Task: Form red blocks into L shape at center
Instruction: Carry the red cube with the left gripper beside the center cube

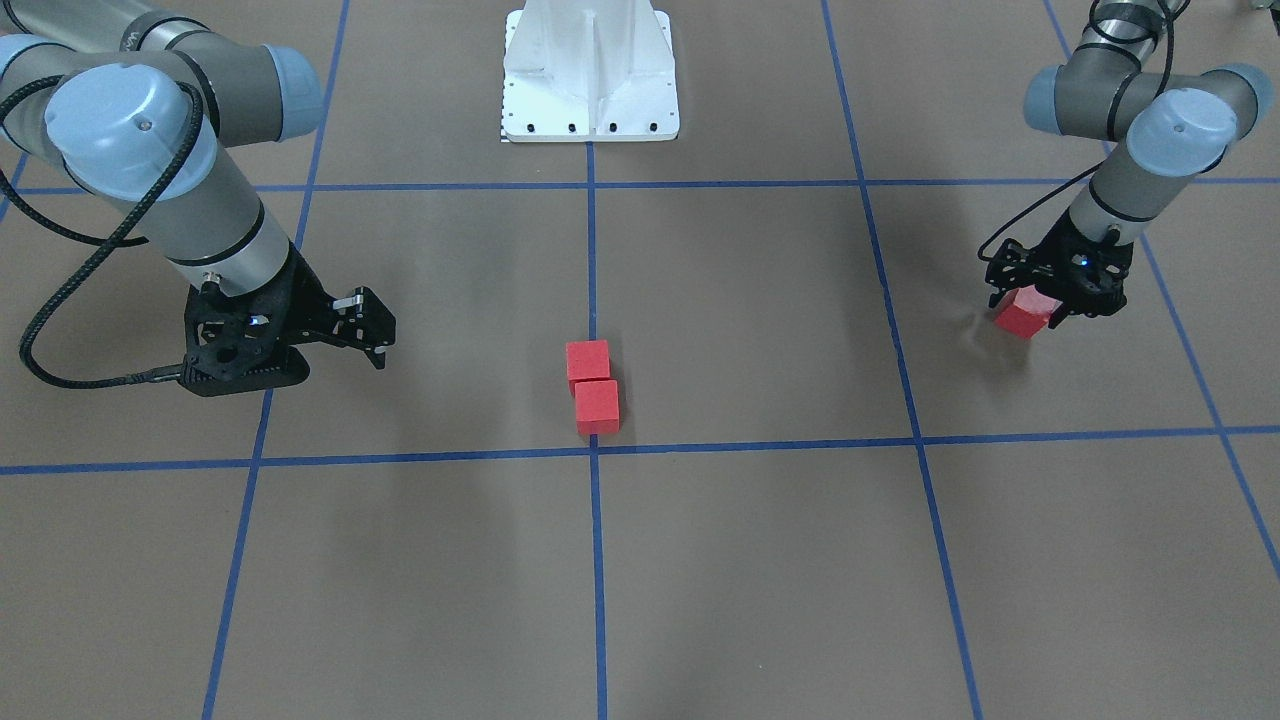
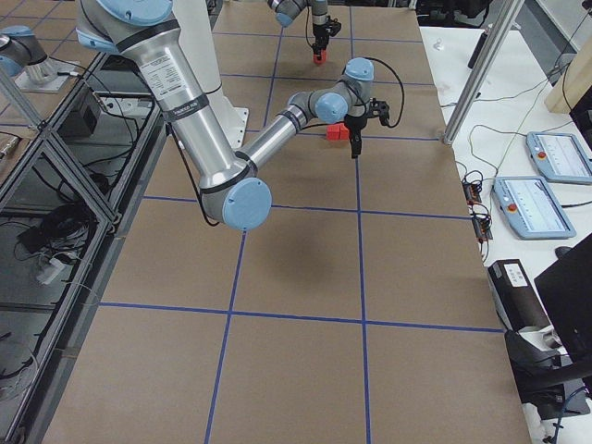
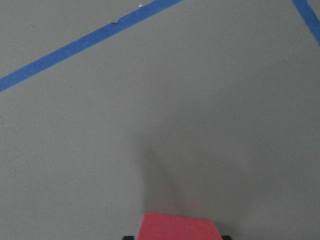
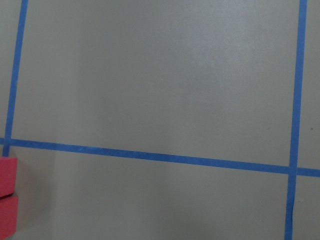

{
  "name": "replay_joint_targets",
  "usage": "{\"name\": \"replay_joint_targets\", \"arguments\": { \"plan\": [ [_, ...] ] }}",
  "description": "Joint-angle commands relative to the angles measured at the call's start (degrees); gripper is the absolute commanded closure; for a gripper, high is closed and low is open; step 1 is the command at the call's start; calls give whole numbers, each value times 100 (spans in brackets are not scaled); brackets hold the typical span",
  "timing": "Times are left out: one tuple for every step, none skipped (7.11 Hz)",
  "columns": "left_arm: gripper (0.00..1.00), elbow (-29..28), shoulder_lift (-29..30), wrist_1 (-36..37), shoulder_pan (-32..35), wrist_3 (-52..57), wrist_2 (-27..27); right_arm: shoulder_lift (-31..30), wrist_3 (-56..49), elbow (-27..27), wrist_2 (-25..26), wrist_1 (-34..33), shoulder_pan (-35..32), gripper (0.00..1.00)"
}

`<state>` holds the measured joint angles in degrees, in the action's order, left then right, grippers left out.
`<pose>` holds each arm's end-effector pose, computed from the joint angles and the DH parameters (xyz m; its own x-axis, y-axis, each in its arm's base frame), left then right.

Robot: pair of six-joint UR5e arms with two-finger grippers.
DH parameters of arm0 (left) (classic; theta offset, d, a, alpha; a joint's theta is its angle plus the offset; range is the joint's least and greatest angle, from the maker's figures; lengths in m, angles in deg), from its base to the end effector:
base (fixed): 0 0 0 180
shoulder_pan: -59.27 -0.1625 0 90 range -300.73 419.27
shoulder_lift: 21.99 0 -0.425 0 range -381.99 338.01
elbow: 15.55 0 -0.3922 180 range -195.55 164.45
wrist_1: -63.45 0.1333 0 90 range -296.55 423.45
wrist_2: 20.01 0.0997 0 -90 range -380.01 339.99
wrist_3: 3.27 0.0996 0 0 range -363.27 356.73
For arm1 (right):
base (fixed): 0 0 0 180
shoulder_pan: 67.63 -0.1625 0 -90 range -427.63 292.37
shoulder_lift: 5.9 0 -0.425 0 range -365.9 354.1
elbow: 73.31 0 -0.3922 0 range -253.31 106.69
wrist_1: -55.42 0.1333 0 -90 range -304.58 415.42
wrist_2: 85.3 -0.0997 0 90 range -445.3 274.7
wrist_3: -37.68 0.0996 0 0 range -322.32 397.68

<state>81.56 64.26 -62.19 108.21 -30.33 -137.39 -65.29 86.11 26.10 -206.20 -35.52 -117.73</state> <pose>0.2604 -0.4321 0.5696 0.6592 0.4472 -0.6046 -0.2365 0.8865 0.3978 -0.3527 -0.5498 0.2796 0.6715 -0.0845 0.7361 -0.0067 0.9927 0.1201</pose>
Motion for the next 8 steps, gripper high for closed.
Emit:
{"name": "replay_joint_targets", "arguments": {
  "plan": [
    [100,201,188,579,54,-10,-47,15,0,-1,-3,6,-9,1],
    [100,237,825,1315,272,-106,-48,15,0,-1,-3,-2,-35,1],
    [100,246,1414,2088,327,-620,-48,6,-27,-1,-3,-2,-113,1],
    [100,264,1777,2479,327,-1661,5,6,-96,-10,-3,-11,-149,1],
    [100,264,1894,2465,318,-3098,14,-20,-184,-10,-3,-20,-202,1],
    [100,142,2269,2509,301,-4687,-12,-116,-289,-10,-29,-20,-254,1],
    [100,71,2543,2518,222,-6304,31,-291,-595,-10,-229,-2,-377,1],
    [100,1,2841,2727,82,-7373,40,-493,-972,-1,-327,15,-543,1]
  ]
}}
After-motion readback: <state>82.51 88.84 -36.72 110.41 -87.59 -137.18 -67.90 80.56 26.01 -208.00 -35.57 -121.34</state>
